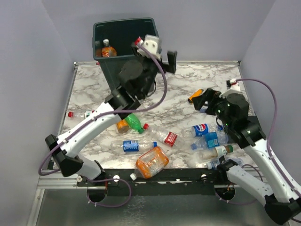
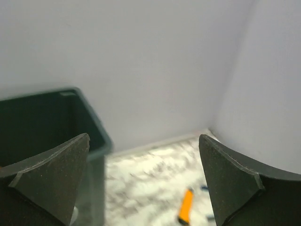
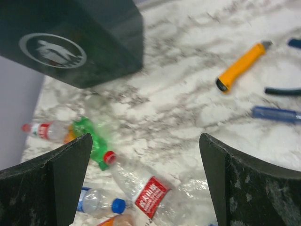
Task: Put the plastic bottles in the bin
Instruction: Pick up the plastic bottle at the center of the board.
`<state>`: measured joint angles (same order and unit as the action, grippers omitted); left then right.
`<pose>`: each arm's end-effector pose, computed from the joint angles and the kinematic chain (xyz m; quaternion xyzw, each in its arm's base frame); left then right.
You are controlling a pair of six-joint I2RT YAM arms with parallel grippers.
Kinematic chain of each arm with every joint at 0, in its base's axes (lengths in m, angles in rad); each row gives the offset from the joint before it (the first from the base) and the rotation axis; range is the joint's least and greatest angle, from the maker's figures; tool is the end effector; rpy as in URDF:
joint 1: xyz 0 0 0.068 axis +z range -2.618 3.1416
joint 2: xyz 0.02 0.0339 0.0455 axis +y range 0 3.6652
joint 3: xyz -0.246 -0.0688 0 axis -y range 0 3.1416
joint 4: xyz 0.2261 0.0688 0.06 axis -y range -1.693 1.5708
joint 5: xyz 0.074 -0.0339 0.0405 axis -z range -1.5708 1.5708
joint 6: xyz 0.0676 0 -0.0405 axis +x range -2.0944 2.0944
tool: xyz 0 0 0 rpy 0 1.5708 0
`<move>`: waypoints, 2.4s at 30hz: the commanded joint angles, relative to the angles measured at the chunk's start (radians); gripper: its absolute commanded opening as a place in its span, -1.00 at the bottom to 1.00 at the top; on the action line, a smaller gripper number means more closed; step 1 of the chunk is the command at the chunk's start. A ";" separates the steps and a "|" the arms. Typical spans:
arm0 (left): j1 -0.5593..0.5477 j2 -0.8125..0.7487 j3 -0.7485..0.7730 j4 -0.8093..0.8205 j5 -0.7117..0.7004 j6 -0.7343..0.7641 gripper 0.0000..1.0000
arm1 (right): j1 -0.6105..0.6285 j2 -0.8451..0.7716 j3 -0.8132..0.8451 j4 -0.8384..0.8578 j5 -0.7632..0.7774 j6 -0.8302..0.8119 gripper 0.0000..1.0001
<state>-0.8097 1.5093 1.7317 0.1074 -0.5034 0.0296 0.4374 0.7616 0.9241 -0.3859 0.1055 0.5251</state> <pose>0.2569 -0.2224 0.5106 0.0444 0.5968 -0.1657 0.7838 0.1779 0.0753 0.3478 0.0671 0.7782 0.2519 0.5713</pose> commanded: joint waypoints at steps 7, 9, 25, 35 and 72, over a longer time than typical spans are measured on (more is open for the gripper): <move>-0.136 -0.342 -0.613 -0.084 0.289 -0.096 0.98 | 0.001 0.064 -0.140 -0.143 0.154 0.275 1.00; -0.137 -0.375 -0.672 -0.136 0.352 -0.063 0.98 | 0.000 0.038 -0.184 -0.138 0.161 0.325 1.00; -0.138 -0.379 -0.908 -0.113 0.371 -0.131 0.98 | -0.001 -0.012 -0.420 -0.256 0.278 0.808 0.97; -0.137 -0.430 -1.031 0.009 0.293 -0.175 0.98 | -0.002 0.036 -0.448 -0.243 0.329 0.899 0.95; -0.139 -0.434 -1.048 0.013 0.293 -0.181 0.98 | -0.064 0.285 -0.500 0.034 0.307 0.825 0.92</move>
<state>-0.9447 1.0821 0.6949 0.1081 -0.1940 -0.1390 0.3824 0.9993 0.4461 -0.3950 0.4210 1.3579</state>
